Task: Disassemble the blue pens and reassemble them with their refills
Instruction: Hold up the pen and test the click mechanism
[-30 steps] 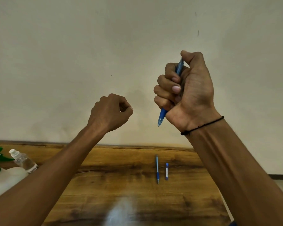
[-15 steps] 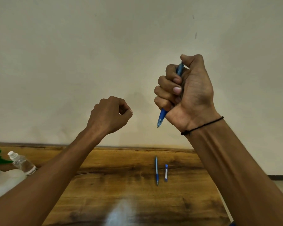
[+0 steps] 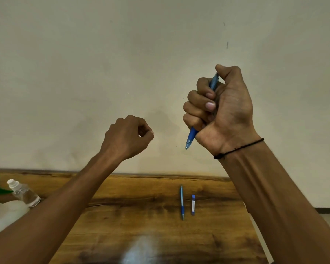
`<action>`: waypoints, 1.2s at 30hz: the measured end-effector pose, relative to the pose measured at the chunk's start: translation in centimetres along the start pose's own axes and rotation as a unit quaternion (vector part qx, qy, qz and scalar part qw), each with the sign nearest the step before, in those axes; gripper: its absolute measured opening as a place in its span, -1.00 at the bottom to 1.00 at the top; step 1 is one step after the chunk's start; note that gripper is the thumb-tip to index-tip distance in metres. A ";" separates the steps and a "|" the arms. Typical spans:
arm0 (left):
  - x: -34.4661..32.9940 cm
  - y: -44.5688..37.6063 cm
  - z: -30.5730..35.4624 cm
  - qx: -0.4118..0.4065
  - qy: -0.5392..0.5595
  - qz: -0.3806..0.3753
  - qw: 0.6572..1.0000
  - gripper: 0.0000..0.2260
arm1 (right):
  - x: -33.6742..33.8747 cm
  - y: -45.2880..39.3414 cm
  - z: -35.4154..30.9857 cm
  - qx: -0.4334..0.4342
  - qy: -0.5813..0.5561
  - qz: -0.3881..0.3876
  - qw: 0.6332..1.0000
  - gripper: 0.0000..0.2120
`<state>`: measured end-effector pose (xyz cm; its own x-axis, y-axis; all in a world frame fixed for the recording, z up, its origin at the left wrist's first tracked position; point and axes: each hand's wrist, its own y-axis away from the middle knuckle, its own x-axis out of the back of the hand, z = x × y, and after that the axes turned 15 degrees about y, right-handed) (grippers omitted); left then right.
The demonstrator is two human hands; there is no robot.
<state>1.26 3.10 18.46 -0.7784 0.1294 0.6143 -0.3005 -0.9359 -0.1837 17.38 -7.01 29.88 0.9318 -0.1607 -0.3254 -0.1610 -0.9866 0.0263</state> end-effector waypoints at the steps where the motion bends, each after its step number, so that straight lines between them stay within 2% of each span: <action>1: 0.0 0.0 0.0 0.000 0.000 0.000 1.000 -0.91 | 0.0 0.0 0.0 0.000 -0.001 0.001 1.000 -0.49; 36: -0.3 -0.2 -0.4 -0.006 -0.003 0.004 1.000 -0.93 | 0.3 -0.1 -0.3 0.002 -0.007 0.013 1.000 -0.48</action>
<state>1.33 3.37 17.96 -0.7774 0.1193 0.6176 -0.3003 -0.9332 -0.1977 17.80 -6.98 30.02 0.9229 -0.1851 -0.3376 -0.1860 -0.9821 0.0301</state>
